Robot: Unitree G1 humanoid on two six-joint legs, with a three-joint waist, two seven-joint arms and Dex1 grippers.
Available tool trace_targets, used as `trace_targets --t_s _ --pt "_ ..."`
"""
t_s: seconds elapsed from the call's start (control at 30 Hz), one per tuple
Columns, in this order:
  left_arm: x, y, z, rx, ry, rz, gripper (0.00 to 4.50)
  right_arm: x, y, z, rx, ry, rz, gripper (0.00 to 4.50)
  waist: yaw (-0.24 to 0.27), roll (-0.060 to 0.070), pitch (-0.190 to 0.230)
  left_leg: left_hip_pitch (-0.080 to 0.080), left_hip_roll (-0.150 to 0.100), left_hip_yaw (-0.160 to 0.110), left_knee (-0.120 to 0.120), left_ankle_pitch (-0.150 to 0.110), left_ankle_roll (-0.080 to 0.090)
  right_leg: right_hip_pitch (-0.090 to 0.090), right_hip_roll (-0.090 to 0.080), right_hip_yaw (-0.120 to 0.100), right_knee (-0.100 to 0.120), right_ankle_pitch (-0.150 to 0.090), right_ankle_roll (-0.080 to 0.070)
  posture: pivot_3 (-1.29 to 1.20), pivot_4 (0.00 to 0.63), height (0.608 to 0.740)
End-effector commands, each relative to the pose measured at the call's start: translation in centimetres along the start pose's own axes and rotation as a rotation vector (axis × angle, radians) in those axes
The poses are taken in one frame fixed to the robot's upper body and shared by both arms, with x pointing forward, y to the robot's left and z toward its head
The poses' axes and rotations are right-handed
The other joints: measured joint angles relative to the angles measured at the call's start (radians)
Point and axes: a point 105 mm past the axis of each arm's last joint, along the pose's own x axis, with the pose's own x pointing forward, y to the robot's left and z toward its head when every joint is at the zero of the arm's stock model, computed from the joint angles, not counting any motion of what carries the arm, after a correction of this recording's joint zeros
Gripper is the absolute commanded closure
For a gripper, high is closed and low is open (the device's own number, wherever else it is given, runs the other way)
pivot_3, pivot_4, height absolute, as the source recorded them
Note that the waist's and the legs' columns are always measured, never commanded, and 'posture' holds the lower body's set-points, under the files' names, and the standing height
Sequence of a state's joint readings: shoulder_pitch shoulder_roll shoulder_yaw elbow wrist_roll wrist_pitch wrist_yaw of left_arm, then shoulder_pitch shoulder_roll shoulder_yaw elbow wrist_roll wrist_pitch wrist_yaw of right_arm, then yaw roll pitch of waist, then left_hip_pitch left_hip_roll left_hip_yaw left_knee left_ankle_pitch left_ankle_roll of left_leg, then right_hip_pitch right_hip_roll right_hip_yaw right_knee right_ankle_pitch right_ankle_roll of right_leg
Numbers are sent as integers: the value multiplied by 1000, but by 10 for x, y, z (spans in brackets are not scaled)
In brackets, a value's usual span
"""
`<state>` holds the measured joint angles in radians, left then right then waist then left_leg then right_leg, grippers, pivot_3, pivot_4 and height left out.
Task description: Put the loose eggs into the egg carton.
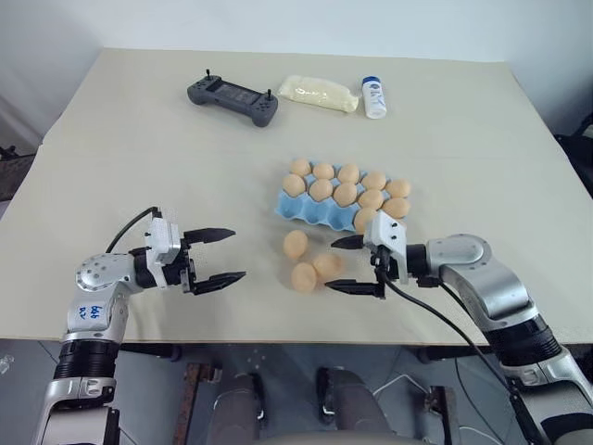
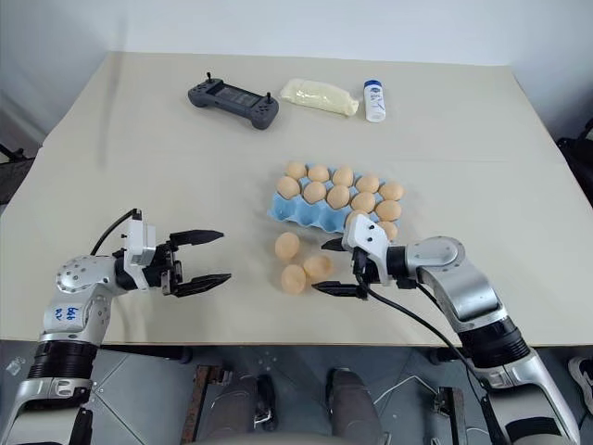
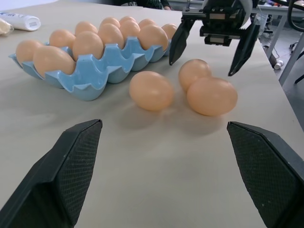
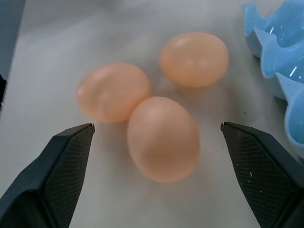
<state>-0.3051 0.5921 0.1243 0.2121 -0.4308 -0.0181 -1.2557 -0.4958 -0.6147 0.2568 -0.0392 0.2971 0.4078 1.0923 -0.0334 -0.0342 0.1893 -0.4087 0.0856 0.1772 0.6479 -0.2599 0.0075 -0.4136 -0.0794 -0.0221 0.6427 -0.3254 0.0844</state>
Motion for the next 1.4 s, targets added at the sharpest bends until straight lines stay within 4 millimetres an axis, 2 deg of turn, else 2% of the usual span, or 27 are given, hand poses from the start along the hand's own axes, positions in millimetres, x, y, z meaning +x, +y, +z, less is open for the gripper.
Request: trace_targets --t_s 0.03,0.23,0.27,0.33,0.53,0.6,0.83,0.97,1.13,1.4 --pt "-4 2 12 40 -25 15 0 5 -5 9 -55 -17 5 36 -1 0 0 0 0 0 0 0 0 0 0 0 0 0 0 0 150 740" --pt "-5 2 13 43 -25 26 0 12 -6 7 -63 -4 27 36 -1 0 0 0 0 0 0 0 0 0 0 0 1 0 0 0 150 740" --pt "-6 2 13 44 -25 29 0 12 -6 7 -63 0 28 207 -1 0 0 0 0 0 0 0 0 0 0 0 1 0 0 0 150 740" --pt "-6 2 13 45 -24 34 0 13 -7 6 -63 4 28 622 -1 0 0 0 0 0 0 0 -1 0 0 0 1 0 0 0 150 740" --pt "-7 3 13 47 -25 41 0 11 -9 5 -65 6 22 2615 -4 0 0 0 0 0 0 0 -1 0 0 0 1 0 0 0 150 740" --pt "-6 3 13 47 -26 43 0 10 -10 6 -68 3 17 2953 -4 0 0 0 0 0 0 0 -1 0 0 0 1 0 0 0 150 740" --pt "-5 5 14 51 -29 44 0 -5 -17 22 -86 -33 -48 3022 -4 0 0 0 0 0 0 0 -1 0 0 0 1 0 0 0 150 740" --pt "-3 7 14 53 -33 40 0 -20 -24 41 -105 -79 -123 3052 -3 0 0 0 0 0 0 -1 -2 0 -1 0 1 0 0 0 150 740" --pt "1 10 15 58 -41 30 0 -27 -47 68 -131 -135 -269 3066 -11 0 0 0 0 0 0 -2 -4 0 -1 0 1 0 0 0 150 740" --pt "7 14 17 67 -54 21 0 -14 -61 56 -125 -89 -308 3066 -21 0 0 0 1 1 -1 0 -2 -1 -1 -3 1 0 0 0 150 740"
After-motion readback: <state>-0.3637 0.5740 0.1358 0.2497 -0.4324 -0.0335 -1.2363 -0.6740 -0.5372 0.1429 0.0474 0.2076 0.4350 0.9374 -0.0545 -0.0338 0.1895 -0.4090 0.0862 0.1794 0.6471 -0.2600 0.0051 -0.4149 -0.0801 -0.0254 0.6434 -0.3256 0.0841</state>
